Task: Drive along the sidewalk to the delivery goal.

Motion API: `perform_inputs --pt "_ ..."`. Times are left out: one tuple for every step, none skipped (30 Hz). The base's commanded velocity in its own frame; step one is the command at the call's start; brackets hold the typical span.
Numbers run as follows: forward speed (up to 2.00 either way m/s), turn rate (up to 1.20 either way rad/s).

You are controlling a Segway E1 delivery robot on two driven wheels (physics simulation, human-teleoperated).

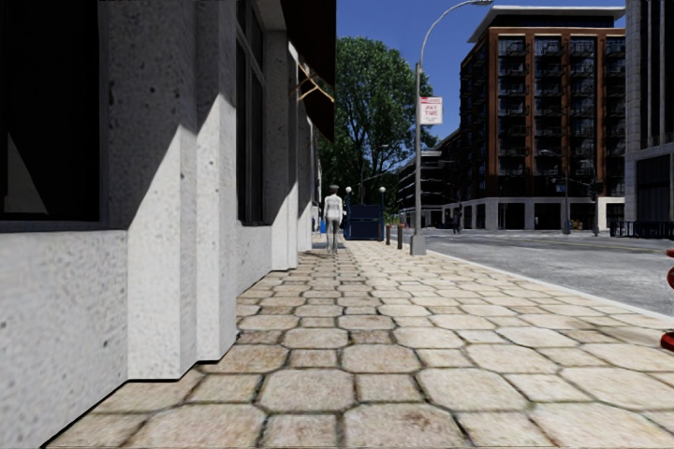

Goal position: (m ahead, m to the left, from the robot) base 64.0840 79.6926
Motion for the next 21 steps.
perform_inputs --pt "2.0 0.0" --pt "2.0 0.0" --pt "2.0 0.0" --pt "2.0 0.0" --pt "2.0 0.0" --pt "2.0 0.0" --pt "2.0 0.0" --pt "2.0 0.0" --pt "2.0 0.0" --pt "2.0 0.0" --pt "2.0 0.0" --pt "2.0 0.0" --pt "2.0 0.0" --pt "2.0 0.0" --pt "2.0 0.0" --pt "2.0 0.0" --pt "2.0 0.0" --pt "2.0 0.0" --pt "2.0 0.0" --pt "2.0 0.0" --pt "2.0 0.0"
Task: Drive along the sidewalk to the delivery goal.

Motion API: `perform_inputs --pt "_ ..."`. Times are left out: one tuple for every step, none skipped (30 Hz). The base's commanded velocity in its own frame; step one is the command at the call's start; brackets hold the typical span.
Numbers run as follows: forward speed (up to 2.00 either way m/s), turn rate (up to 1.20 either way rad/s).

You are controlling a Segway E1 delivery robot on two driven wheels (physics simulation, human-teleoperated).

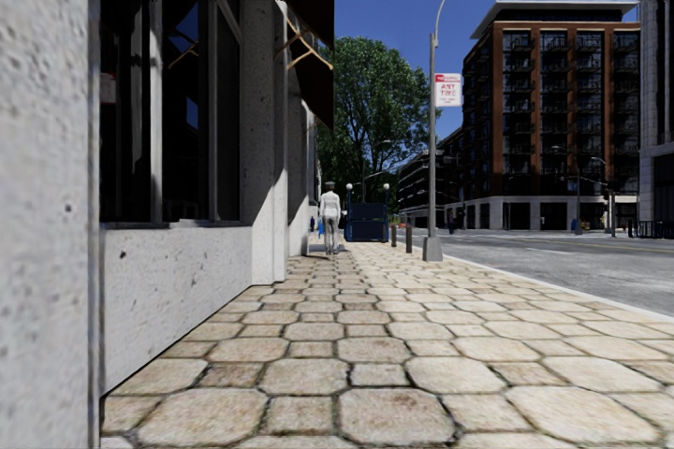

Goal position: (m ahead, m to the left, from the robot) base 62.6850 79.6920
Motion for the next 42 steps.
perform_inputs --pt "2.0 0.0" --pt "2.0 0.0" --pt "2.0 0.0" --pt "2.0 0.0" --pt "2.0 0.0" --pt "2.0 0.0" --pt "2.0 0.0" --pt "2.0 0.0" --pt "2.0 0.0" --pt "2.0 0.0" --pt "2.0 0.0" --pt "2.0 0.0" --pt "2.0 0.0" --pt "2.0 0.0" --pt "2.0 0.0" --pt "2.0 0.0" --pt "2.0 0.0" --pt "2.0 0.0" --pt "2.0 0.0" --pt "2.0 0.0" --pt "2.0 0.0" --pt "2.0 0.0" --pt "2.0 0.0" --pt "2.0 0.0" --pt "2.0 0.0" --pt "2.0 0.0" --pt "2.0 0.0" --pt "2.0 0.0" --pt "2.0 0.0" --pt "2.0 0.0" --pt "2.0 0.0" --pt "2.0 0.0" --pt "2.0 0.0" --pt "2.0 0.0" --pt "2.0 0.0" --pt "2.0 0.0" --pt "2.0 0.0" --pt "2.0 0.0" --pt "2.0 0.0" --pt "2.0 0.0" --pt "2.0 0.0" --pt "2.0 0.0"
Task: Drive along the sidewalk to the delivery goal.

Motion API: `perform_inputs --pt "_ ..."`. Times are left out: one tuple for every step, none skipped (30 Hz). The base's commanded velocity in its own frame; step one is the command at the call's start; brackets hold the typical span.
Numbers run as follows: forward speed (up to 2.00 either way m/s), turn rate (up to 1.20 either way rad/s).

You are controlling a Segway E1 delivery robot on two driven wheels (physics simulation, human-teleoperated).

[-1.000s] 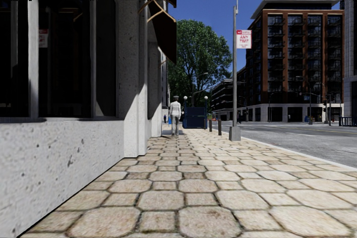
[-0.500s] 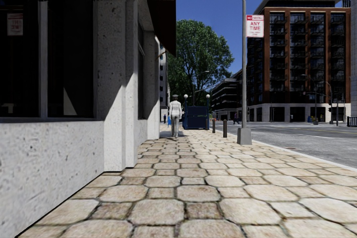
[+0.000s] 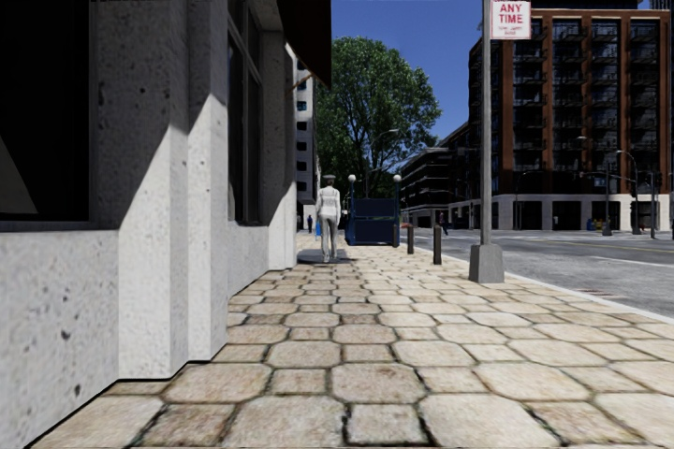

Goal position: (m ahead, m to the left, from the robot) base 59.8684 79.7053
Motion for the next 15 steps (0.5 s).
perform_inputs --pt "2.0 0.0" --pt "2.0 0.0" --pt "2.0 0.0" --pt "2.0 0.0" --pt "2.0 0.0" --pt "2.0 0.0" --pt "2.0 0.0" --pt "2.0 0.0" --pt "2.0 0.0" --pt "2.0 0.0" --pt "2.0 0.0" --pt "2.0 0.0" --pt "2.0 0.0" --pt "2.0 0.0" --pt "2.0 0.0"
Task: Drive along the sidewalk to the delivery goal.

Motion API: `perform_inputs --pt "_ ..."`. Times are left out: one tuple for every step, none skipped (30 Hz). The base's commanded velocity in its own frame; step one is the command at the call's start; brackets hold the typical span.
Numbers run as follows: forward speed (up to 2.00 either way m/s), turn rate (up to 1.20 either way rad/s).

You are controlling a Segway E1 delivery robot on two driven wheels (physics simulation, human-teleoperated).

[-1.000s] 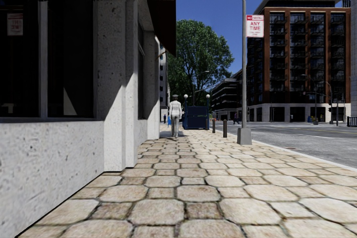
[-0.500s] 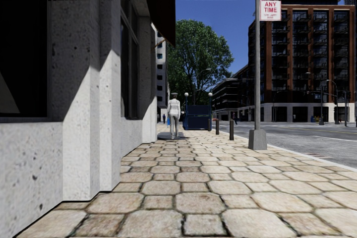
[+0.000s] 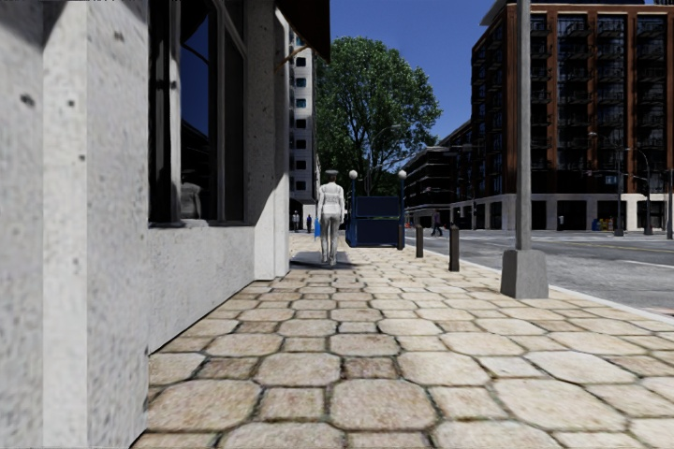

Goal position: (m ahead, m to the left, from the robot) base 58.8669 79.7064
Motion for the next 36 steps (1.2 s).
perform_inputs --pt "2.0 0.0" --pt "2.0 0.0" --pt "2.0 0.0" --pt "2.0 0.0" --pt "2.0 0.0" --pt "2.0 0.0" --pt "2.0 0.0" --pt "2.0 0.0" --pt "2.0 0.0" --pt "2.0 0.0" --pt "2.0 0.0" --pt "2.0 0.0" --pt "2.0 0.0" --pt "2.0 0.0" --pt "2.0 0.0" --pt "2.0 0.0" --pt "2.0 0.0" --pt "2.0 0.0" --pt "2.0 0.0" --pt "2.0 0.0" --pt "2.0 0.0" --pt "2.0 0.0" --pt "2.0 0.0" --pt "2.0 0.0" --pt "2.0 0.0" --pt "2.0 0.0" --pt "2.0 0.0" --pt "2.0 0.0" --pt "2.0 0.0" --pt "2.0 0.0" --pt "2.0 0.0" --pt "2.0 0.0" --pt "2.0 0.0" --pt "2.0 0.0" --pt "2.0 0.0" --pt "2.0 0.0"
